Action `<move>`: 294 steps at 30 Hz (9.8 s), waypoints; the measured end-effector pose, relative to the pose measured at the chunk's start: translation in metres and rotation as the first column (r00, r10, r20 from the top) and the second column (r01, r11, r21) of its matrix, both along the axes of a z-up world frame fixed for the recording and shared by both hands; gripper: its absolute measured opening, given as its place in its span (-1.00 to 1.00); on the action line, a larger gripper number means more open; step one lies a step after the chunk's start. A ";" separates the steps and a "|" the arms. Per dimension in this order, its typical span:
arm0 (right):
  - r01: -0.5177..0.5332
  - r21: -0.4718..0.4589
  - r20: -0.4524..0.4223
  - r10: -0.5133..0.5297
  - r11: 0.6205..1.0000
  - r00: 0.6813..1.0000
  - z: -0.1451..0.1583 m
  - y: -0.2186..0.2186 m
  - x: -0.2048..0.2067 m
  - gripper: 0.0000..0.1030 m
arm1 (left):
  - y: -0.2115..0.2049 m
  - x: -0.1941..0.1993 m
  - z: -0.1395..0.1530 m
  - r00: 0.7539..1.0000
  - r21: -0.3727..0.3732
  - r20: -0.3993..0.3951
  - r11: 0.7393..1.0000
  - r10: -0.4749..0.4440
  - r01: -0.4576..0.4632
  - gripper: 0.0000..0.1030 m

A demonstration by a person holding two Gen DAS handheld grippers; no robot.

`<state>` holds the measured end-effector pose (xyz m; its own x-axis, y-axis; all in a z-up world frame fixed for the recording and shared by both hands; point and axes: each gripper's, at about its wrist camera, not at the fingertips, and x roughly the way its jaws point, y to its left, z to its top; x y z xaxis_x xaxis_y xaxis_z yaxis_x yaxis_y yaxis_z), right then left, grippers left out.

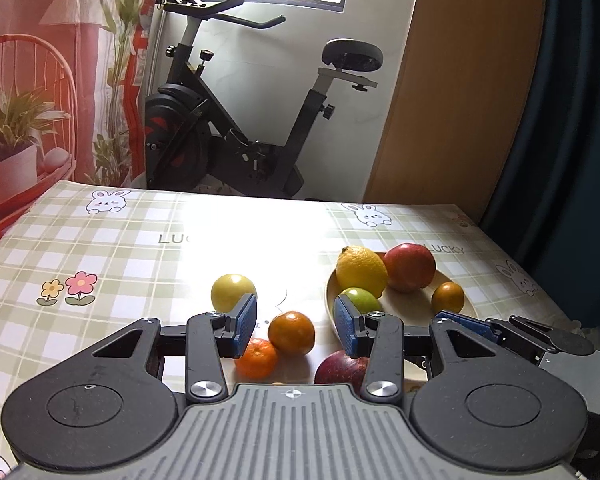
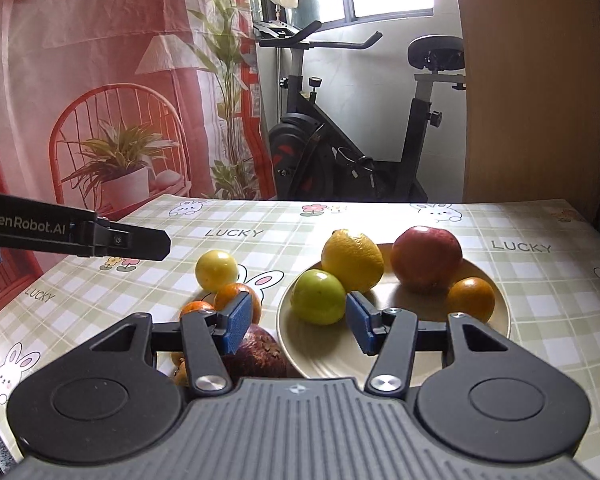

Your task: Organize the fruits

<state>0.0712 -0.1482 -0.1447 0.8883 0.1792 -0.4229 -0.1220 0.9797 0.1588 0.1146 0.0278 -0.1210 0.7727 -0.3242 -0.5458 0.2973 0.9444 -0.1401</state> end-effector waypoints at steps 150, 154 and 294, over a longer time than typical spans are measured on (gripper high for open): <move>0.091 0.257 -0.078 -0.073 0.962 0.994 -0.019 -0.105 0.046 -0.07 | -0.109 0.087 -0.025 0.963 -0.077 -0.162 0.976 -0.215 0.204 0.03; 0.105 0.228 -0.080 -0.089 0.968 0.993 -0.015 -0.106 0.046 -0.09 | -0.105 0.088 -0.024 0.966 -0.081 -0.157 0.978 -0.205 0.194 0.03; -0.196 0.075 -0.073 0.201 0.978 0.977 -0.047 0.012 0.017 -0.40 | 0.003 0.023 -0.075 0.981 0.025 -0.180 0.996 -0.076 0.081 -0.46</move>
